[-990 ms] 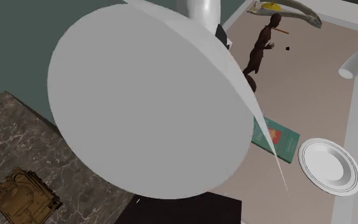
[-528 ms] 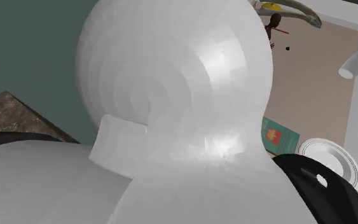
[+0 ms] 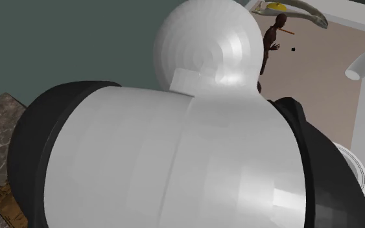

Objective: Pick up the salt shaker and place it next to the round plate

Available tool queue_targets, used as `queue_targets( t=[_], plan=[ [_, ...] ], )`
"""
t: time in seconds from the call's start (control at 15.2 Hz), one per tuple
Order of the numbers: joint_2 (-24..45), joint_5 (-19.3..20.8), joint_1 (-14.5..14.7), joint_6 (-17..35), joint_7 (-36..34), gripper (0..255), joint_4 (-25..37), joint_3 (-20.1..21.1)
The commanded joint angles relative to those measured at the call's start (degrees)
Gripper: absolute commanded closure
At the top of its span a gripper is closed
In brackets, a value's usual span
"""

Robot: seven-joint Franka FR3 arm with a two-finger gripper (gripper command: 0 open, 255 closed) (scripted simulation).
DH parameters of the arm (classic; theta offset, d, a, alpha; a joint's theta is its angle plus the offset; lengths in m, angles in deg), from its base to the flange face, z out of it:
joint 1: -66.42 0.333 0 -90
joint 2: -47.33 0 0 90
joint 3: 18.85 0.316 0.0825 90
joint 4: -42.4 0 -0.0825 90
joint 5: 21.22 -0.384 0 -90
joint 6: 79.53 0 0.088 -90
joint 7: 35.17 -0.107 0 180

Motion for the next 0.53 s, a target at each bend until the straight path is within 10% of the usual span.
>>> queue_targets(
  t=[0.0, 0.46],
  plan=[
    [1.3, 0.4, 0.1, 1.1, -0.4, 0, 0.2, -0.2],
    [3.5, 0.9, 0.1, 2.9, -0.7, 0, 0.7, -0.6]
  ],
)
